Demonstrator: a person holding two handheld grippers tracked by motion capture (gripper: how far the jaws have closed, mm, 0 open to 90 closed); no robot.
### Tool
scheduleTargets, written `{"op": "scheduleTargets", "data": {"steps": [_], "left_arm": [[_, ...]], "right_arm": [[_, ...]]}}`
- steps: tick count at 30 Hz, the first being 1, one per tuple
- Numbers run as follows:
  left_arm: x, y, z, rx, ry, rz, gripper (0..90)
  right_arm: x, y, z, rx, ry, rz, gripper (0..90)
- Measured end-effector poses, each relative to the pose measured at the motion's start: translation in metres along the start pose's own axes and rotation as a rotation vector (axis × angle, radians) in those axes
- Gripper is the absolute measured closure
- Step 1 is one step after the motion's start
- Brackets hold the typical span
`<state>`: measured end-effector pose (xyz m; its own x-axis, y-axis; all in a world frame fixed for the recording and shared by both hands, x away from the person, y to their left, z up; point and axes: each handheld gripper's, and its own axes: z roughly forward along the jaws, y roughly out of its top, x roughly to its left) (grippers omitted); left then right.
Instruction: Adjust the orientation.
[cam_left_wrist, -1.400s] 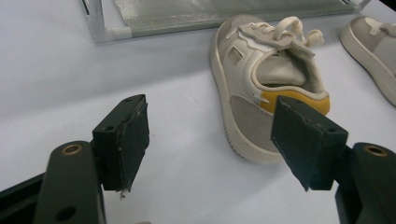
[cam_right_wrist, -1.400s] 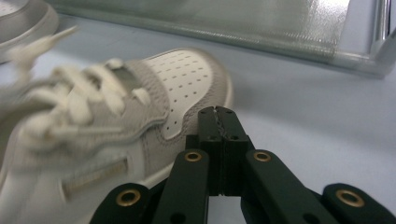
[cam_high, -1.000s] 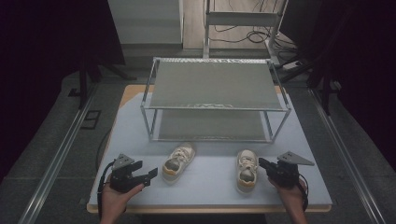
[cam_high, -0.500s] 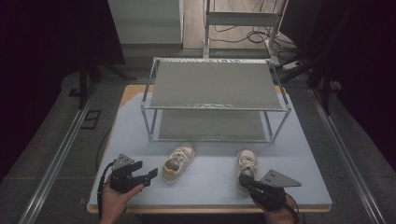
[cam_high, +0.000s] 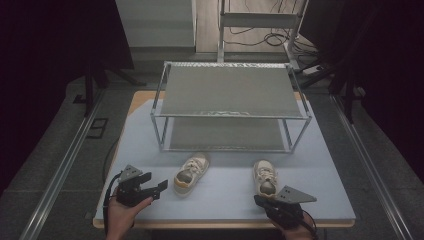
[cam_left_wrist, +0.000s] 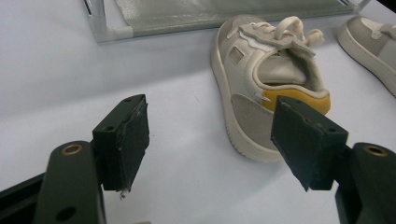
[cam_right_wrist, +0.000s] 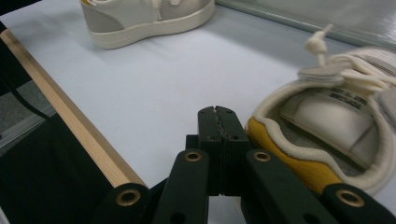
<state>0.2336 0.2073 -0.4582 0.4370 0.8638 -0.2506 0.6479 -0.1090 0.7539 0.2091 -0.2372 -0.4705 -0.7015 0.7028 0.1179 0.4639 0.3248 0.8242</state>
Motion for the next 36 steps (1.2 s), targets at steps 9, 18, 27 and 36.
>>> {"op": "scheduleTargets", "data": {"steps": [9, 18, 27, 36], "left_arm": [[0.0, 0.0, 0.0, 0.001, 0.0, 0.002, 28.0], [-0.001, 0.0, 0.001, 0.006, -0.002, 0.006, 27.9], [-0.002, 0.001, 0.0, 0.005, -0.003, 0.008, 27.9], [-0.01, 0.005, -0.007, -0.012, -0.011, 0.024, 27.9]], "right_arm": [[-0.024, -0.005, -0.013, -0.006, -0.045, 0.041, 89.7], [-0.041, -0.008, -0.022, -0.019, -0.067, 0.072, 89.7], [-0.05, -0.011, -0.025, -0.004, -0.098, 0.08, 85.9], [-0.04, 0.004, -0.044, -0.102, -0.099, 0.03, 59.3]]}}
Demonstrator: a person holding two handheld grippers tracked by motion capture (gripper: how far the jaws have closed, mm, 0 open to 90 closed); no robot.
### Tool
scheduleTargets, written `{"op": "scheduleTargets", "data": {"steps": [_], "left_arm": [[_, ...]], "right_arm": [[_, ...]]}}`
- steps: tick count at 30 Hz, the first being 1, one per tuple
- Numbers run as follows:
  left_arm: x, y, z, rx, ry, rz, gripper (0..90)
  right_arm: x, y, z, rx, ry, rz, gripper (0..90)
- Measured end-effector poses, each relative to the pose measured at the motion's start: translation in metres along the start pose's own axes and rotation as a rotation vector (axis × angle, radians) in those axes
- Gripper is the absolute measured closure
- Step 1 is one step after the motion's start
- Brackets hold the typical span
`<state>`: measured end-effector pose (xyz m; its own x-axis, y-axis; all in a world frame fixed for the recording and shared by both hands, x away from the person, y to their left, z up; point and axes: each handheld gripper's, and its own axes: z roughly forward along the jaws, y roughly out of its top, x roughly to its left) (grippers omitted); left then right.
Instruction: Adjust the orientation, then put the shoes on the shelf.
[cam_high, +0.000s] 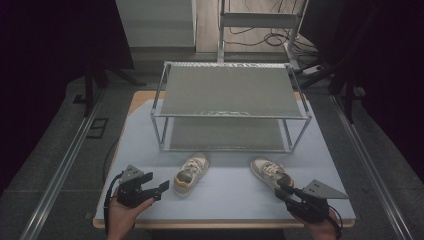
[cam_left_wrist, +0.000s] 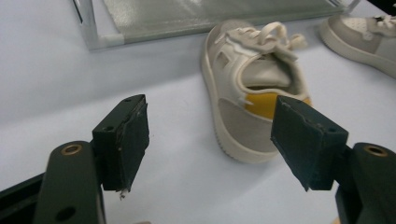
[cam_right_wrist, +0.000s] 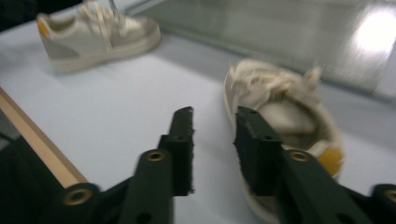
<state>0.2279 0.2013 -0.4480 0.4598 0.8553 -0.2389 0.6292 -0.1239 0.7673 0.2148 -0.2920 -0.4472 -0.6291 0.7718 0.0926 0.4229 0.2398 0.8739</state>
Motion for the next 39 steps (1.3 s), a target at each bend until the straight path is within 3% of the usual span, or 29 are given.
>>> {"op": "scheduleTargets", "data": {"steps": [1, 4, 7, 14, 18, 24, 31, 39], "left_arm": [[-0.001, 0.001, -0.001, -0.002, 0.001, 0.001, 27.9], [-0.006, 0.006, -0.004, -0.014, -0.001, 0.012, 27.9], [-0.008, 0.007, -0.003, -0.011, -0.001, 0.016, 27.7], [-0.016, 0.014, 0.005, 0.025, 0.002, 0.023, 24.9], [-0.024, 0.021, 0.01, 0.03, -0.005, 0.03, 23.3], [-0.036, 0.029, 0.028, 0.07, -0.018, 0.066, 20.3], [-0.045, 0.033, 0.063, 0.16, 0.018, 0.094, 16.2], [-0.045, 0.031, 0.083, 0.217, 0.046, 0.103, 14.9]], "right_arm": [[-0.001, 0.004, -0.005, -0.015, -0.021, 0.005, 52.5], [-0.006, 0.009, -0.008, -0.02, -0.05, 0.009, 44.6], [-0.009, 0.011, -0.008, -0.017, -0.055, 0.011, 41.0], [-0.022, 0.018, 0.004, 0.058, -0.055, 0.02, 28.3], [-0.026, 0.018, 0.007, 0.067, -0.065, 0.031, 25.9], [-0.029, 0.017, 0.014, 0.1, -0.069, 0.046, 19.9], [-0.033, 0.015, 0.031, 0.155, -0.085, 0.065, 16.1], [-0.035, 0.01, 0.053, 0.227, -0.106, 0.062, 15.3]]}}
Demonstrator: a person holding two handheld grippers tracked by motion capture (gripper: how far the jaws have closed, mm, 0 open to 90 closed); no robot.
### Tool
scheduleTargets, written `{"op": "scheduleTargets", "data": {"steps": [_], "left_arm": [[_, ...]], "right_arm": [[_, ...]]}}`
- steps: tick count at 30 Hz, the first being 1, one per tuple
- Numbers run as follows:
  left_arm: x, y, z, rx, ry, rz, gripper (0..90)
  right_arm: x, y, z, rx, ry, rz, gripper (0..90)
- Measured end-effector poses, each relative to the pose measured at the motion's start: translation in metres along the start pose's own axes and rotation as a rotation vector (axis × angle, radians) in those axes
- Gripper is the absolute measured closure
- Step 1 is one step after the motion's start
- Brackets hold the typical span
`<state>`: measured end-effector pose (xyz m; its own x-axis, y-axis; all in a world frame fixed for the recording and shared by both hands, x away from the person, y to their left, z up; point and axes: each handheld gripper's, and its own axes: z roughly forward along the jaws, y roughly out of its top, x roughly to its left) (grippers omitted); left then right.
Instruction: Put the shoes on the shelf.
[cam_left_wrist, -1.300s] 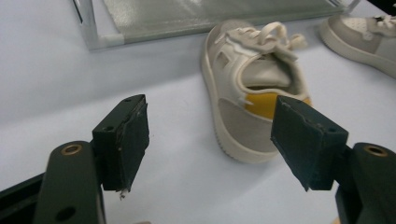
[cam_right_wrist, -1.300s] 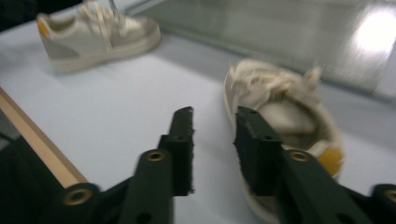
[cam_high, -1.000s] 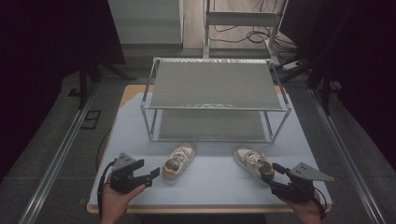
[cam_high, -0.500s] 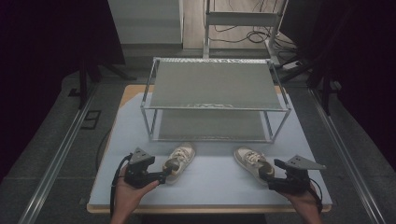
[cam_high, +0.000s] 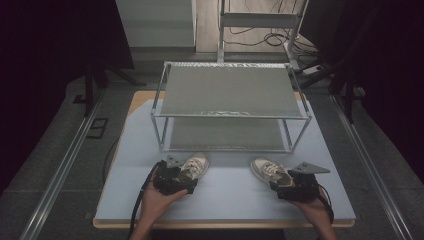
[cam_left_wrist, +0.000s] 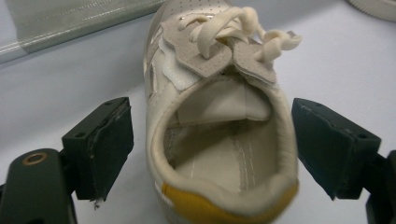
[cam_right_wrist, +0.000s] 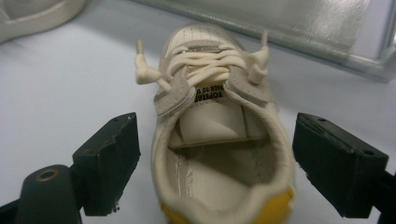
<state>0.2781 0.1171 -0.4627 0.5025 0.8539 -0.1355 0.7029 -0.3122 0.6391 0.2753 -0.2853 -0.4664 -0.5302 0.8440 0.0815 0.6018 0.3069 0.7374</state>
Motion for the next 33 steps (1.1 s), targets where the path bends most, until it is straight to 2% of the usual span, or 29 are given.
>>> {"op": "scheduleTargets", "data": {"steps": [5, 9, 12, 13, 26, 33], "left_arm": [[0.0, 0.001, 0.012, 0.038, 0.024, 0.006, 14.9], [0.0, -0.001, 0.019, 0.059, 0.023, 0.0, 16.4], [-0.001, -0.003, 0.022, 0.064, 0.022, 0.006, 20.0], [-0.003, -0.003, 0.022, 0.063, 0.031, 0.012, 22.2], [0.0, -0.006, 0.017, 0.026, 0.032, 0.024, 29.1], [-0.002, -0.002, 0.002, -0.045, 0.01, 0.031, 29.5]], "right_arm": [[-0.001, 0.002, 0.014, 0.038, -0.002, -0.004, 15.3], [-0.002, 0.002, 0.02, 0.057, -0.008, -0.004, 16.0], [-0.002, 0.0, 0.026, 0.077, -0.018, -0.002, 20.4], [-0.002, 0.0, 0.026, 0.071, -0.003, 0.001, 23.3], [-0.002, -0.002, 0.022, 0.043, 0.003, -0.002, 28.1], [0.0, 0.002, 0.013, 0.002, 0.005, 0.004, 28.3]]}}
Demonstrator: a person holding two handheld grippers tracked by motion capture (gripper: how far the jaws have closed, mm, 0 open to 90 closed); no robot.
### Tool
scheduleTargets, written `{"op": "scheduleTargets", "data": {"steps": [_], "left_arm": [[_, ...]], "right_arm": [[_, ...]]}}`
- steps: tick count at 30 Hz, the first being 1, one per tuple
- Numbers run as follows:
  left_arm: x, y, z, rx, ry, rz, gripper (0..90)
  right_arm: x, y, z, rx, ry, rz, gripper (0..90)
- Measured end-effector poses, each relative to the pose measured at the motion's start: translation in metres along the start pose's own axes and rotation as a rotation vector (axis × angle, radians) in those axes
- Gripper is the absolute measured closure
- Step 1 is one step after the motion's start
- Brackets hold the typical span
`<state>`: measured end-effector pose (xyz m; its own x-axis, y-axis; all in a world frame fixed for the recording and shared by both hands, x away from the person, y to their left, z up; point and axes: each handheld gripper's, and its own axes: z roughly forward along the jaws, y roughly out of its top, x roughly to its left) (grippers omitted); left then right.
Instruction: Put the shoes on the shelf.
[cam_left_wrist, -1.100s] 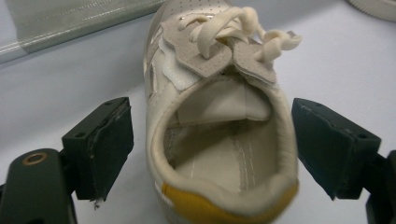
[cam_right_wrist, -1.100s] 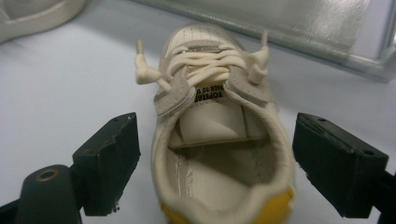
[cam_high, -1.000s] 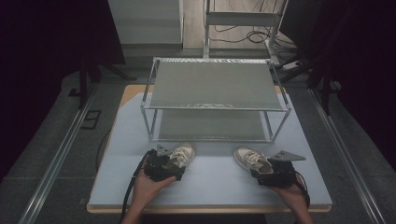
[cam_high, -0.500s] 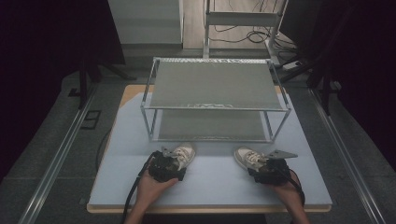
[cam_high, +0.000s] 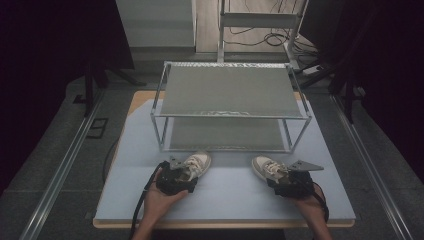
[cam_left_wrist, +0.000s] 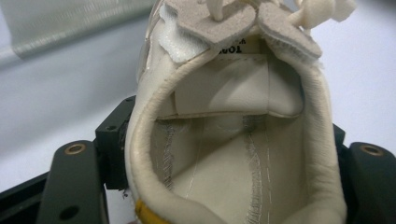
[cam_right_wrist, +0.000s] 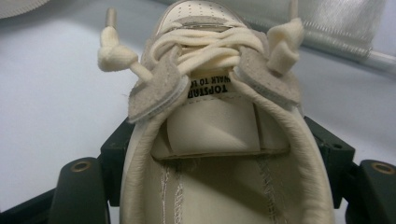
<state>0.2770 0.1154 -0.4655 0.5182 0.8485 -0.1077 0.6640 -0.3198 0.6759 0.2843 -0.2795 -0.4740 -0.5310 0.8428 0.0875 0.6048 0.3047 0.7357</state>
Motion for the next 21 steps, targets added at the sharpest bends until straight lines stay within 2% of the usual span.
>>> {"op": "scheduleTargets", "data": {"steps": [2, 7, 13, 21], "left_arm": [[0.001, 0.003, -0.005, -0.022, -0.009, 0.0, 29.7], [0.002, 0.006, -0.004, -0.027, -0.024, 0.002, 29.7], [0.003, 0.013, 0.004, -0.029, -0.033, -0.005, 29.8], [0.007, 0.03, 0.014, -0.041, -0.019, -0.02, 29.8]], "right_arm": [[0.002, 0.002, -0.003, -0.012, 0.01, -0.001, 28.3], [0.005, 0.006, -0.004, -0.023, 0.024, -0.012, 28.4], [0.004, 0.012, -0.002, -0.037, 0.032, -0.001, 28.5], [0.006, 0.03, 0.008, -0.051, 0.026, 0.005, 28.5]]}}
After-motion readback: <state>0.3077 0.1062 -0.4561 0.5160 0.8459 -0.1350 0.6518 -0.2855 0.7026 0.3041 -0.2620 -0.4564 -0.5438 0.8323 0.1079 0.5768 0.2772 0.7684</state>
